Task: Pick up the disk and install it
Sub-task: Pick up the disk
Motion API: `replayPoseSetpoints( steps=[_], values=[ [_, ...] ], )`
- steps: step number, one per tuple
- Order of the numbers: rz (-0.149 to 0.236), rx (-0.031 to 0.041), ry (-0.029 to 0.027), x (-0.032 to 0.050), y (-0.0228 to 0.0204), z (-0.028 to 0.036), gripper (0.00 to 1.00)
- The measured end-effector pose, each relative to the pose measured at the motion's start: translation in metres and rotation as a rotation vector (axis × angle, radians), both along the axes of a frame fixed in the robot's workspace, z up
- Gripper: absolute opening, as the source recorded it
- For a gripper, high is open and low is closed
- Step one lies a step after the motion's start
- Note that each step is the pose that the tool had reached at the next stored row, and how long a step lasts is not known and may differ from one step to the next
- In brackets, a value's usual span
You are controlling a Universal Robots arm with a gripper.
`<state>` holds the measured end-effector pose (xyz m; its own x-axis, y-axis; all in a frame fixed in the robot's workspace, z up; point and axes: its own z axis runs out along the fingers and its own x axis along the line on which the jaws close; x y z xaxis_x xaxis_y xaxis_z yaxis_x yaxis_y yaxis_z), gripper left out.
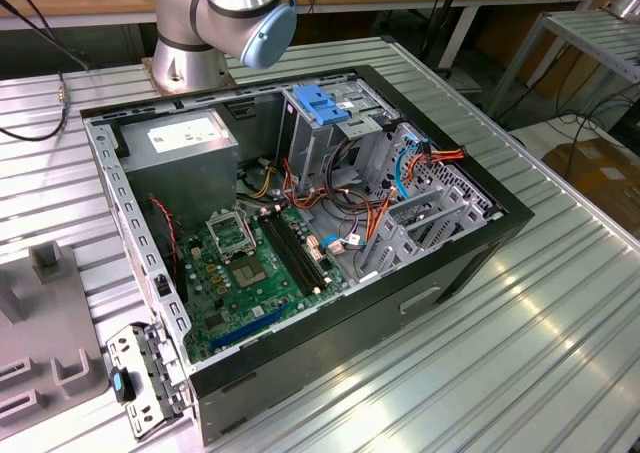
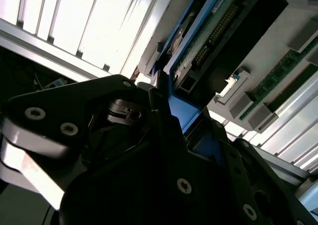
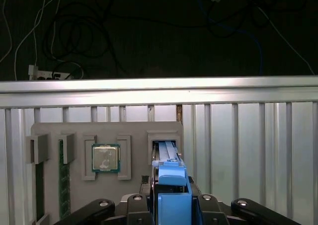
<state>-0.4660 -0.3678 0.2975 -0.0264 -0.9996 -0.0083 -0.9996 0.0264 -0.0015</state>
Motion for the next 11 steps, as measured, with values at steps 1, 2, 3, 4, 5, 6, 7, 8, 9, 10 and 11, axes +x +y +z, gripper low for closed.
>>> replayPoseSetpoints(
  steps=[1, 2, 3, 4, 5, 6, 7, 8, 9, 10, 11],
  values=[
    [0.000, 0.0000, -0.0001, 0.0000, 0.0000, 0.0000, 0.37],
    [0.000, 0.0001, -0.0003, 0.0000, 0.0000, 0.0001, 0.37],
    [0.000, 0.0001, -0.0003, 0.0000, 0.0000, 0.0007, 0.37],
    [0.000, 0.0001, -0.0003, 0.0000, 0.0000, 0.0016, 0.37],
    [0.000, 0.0000, -0.0001, 0.0000, 0.0000, 0.0028, 0.37],
    [0.000, 0.0000, -0.0002, 0.0000, 0.0000, 0.0043, 0.37],
    [0.000, -0.0001, -0.0001, 0.0000, 0.0000, 0.0070, 0.37],
    [0.000, -0.0001, -0.0002, 0.0000, 0.0000, 0.0086, 0.37],
    [0.000, -0.0001, -0.0001, 0.0000, 0.0000, 0.0099, 0.37],
    [0.000, -0.0003, -0.0002, 0.0000, 0.0000, 0.0134, 0.37],
    [0.000, -0.0003, -0.0001, 0.0000, 0.0000, 0.0152, 0.37]
  ],
)
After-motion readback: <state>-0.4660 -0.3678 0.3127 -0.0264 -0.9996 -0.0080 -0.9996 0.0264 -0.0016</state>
